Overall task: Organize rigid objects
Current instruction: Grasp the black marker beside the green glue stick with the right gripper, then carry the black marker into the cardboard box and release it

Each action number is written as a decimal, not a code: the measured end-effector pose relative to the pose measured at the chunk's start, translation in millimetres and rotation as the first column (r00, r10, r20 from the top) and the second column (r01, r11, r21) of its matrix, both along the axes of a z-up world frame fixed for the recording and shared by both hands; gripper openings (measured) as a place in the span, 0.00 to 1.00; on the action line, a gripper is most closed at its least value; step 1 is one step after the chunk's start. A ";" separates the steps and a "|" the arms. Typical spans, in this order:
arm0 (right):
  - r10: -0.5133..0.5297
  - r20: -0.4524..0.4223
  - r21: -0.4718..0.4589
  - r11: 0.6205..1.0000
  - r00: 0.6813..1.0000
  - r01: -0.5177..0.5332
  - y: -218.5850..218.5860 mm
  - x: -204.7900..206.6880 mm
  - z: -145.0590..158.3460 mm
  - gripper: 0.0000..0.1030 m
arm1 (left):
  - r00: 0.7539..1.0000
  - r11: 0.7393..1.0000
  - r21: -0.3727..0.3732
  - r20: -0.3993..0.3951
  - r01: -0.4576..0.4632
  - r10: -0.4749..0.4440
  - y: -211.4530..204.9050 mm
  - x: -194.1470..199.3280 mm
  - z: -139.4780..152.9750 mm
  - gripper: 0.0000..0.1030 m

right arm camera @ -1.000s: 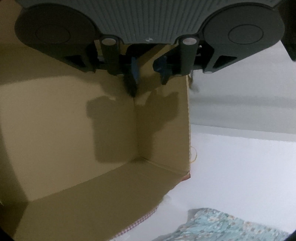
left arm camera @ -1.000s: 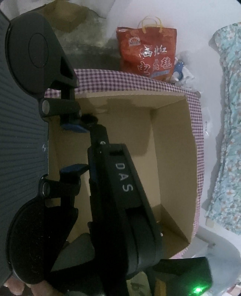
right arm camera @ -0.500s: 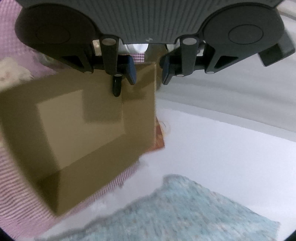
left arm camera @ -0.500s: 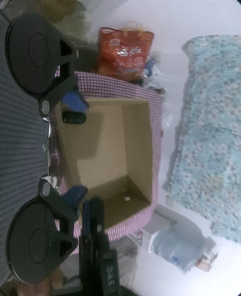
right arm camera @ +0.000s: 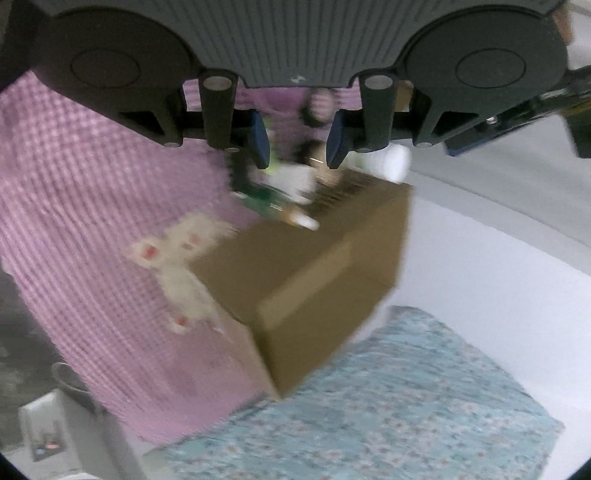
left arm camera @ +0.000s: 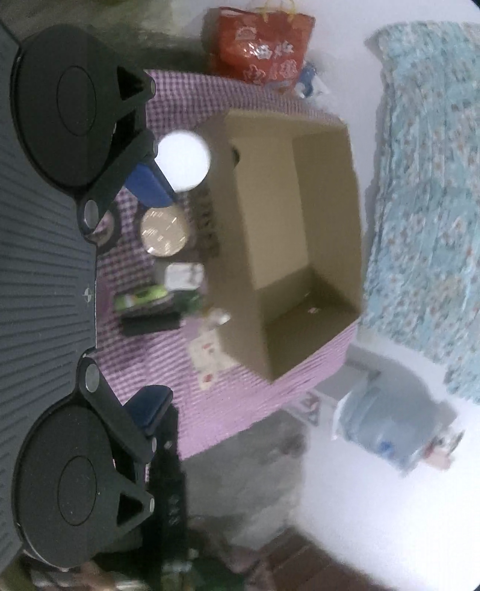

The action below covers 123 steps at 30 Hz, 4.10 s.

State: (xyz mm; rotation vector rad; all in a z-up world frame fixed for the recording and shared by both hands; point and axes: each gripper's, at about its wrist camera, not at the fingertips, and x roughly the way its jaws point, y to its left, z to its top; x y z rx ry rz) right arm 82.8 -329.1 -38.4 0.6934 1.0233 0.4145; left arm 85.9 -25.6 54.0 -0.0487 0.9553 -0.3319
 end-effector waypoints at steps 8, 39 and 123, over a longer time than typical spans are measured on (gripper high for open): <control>0.007 -0.038 -0.027 1.000 0.999 -0.008 4.2 18.4 -33.2 0.35 | 0.992 0.981 0.161 0.052 0.107 -0.117 -51.1 -5.7 -43.8 0.96; 0.113 -0.192 0.068 0.993 0.975 -0.101 44.9 87.4 -105.6 0.26 | 0.968 0.965 0.194 -0.216 0.174 -0.131 -97.0 50.1 -123.7 0.28; 0.293 -0.170 0.122 0.954 0.941 -0.275 200.0 259.8 -4.8 0.23 | 0.971 0.969 0.152 -0.109 -0.194 0.211 63.4 175.3 -23.9 0.35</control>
